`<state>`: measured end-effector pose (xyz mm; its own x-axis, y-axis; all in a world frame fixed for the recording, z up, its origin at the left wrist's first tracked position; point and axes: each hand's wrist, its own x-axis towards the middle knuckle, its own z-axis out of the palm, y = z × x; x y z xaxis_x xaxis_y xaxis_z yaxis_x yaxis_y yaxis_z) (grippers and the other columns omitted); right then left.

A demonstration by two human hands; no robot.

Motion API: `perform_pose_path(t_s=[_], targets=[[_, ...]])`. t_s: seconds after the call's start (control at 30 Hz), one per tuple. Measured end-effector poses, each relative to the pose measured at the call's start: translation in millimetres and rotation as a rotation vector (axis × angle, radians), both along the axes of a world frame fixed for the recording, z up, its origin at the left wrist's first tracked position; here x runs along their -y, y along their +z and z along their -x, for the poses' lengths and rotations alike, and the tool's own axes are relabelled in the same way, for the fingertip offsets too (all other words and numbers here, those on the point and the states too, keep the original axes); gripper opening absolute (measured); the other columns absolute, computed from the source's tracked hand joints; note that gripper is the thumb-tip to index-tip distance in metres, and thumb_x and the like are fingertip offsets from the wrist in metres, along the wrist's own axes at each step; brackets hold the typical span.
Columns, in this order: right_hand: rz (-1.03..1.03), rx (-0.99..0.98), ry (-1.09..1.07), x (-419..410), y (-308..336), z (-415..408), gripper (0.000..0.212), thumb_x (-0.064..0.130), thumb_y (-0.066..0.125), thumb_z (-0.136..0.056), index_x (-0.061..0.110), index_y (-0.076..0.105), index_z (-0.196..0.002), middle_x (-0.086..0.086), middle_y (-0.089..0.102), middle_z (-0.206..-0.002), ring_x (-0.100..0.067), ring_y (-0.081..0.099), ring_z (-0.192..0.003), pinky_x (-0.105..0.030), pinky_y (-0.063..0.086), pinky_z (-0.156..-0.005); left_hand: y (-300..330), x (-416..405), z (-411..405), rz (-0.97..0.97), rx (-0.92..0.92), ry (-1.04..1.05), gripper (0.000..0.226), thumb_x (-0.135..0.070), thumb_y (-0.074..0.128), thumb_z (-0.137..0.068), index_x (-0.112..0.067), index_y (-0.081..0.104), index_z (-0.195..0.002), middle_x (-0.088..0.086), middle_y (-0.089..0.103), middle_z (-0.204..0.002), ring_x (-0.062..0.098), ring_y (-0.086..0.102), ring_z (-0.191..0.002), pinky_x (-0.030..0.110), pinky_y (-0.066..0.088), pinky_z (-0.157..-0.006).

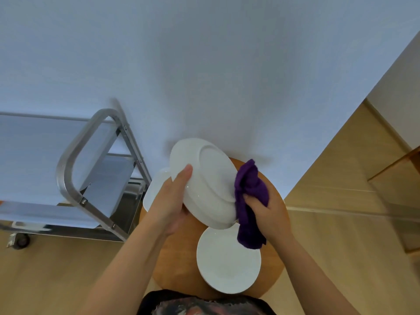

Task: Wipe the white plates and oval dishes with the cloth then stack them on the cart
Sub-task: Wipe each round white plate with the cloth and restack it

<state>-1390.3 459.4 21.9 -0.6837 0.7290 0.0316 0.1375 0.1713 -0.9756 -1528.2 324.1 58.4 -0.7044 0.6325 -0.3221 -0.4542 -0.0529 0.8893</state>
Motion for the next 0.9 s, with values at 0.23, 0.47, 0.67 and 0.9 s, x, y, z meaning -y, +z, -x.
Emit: perform_pose_path(t_s=[0.23, 0.47, 0.67, 0.9], targets=[[0.766, -0.183, -0.126, -3, 5, 8, 0.047, 0.037, 0.073, -0.067, 0.021, 0.063, -0.110, -0.002, 0.072, -0.097, -0.024, 0.068, -0.090, -0.039, 0.056, -0.072, -24, -5, -20, 0.363, -0.684, -0.449, 0.025, -0.050, 0.048, -0.092, -0.030, 0.056, -0.080, -0.012, 0.061, -0.068, 0.006, 0.059, -0.064, 0.015, 0.048, -0.057], [0.679, -0.029, -0.208, 2, -11, 1, 0.077, 0.027, 0.078, -0.046, 0.014, 0.055, -0.118, -0.020, 0.064, -0.108, -0.037, 0.064, -0.096, -0.055, 0.055, -0.081, -67, -24, -42, 0.648, -1.484, -0.894, 0.052, -0.046, 0.026, -0.101, -0.030, 0.007, -0.147, 0.008, 0.060, -0.106, 0.019, 0.063, -0.078, 0.031, 0.056, -0.074], [0.810, 0.090, -0.377, -6, -51, -26, 0.031, 0.000, 0.054, -0.071, 0.013, 0.057, -0.099, -0.011, 0.062, -0.085, -0.026, 0.060, -0.071, -0.032, 0.051, -0.053, -103, 2, -25, 0.618, -1.120, -0.836, 0.085, -0.083, 0.037, -0.074, -0.055, -0.005, -0.142, -0.012, 0.039, -0.149, 0.015, 0.039, -0.134, 0.027, 0.026, -0.104], [0.886, 0.219, -0.467, -1, -101, -45, 0.031, -0.004, 0.057, -0.075, 0.015, 0.060, -0.099, -0.010, 0.065, -0.088, -0.030, 0.062, -0.078, -0.038, 0.052, -0.066, -156, 14, 2, 0.672, 0.023, -0.298, 0.027, -0.024, 0.051, -0.097, -0.014, 0.052, -0.122, 0.009, 0.061, -0.124, 0.017, 0.061, -0.096, 0.034, 0.054, -0.073]])
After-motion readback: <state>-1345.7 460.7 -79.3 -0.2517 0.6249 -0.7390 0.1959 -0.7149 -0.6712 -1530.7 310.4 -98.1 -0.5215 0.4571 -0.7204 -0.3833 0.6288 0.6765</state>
